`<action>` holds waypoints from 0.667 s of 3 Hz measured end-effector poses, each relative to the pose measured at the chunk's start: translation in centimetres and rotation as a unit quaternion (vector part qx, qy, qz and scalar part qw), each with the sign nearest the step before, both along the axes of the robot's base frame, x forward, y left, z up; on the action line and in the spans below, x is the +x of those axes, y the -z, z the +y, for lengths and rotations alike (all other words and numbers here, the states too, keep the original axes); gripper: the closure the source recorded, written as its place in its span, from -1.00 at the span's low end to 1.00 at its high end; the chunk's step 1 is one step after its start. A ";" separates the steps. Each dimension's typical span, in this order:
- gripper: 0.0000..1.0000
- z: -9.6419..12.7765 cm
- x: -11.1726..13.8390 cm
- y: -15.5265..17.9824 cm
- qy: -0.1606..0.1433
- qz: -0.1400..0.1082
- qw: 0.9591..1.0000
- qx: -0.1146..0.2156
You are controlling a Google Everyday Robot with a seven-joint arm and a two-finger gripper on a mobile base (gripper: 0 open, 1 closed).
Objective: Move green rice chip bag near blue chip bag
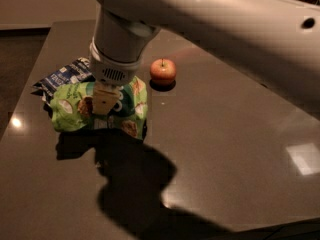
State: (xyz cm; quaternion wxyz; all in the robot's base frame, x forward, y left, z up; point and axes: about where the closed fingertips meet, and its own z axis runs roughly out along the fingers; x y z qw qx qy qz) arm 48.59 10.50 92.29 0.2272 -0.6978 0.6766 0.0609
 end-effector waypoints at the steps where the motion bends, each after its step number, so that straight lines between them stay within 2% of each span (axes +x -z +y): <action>1: 0.34 0.8 1.9 0.5 0.018 -0.004 1.000 -0.005; 2: -0.12 0.9 2.8 1.1 0.030 0.003 1.000 -0.006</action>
Offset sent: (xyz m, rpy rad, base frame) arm 0.0417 0.0096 -0.0227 -0.0150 0.0287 -0.0910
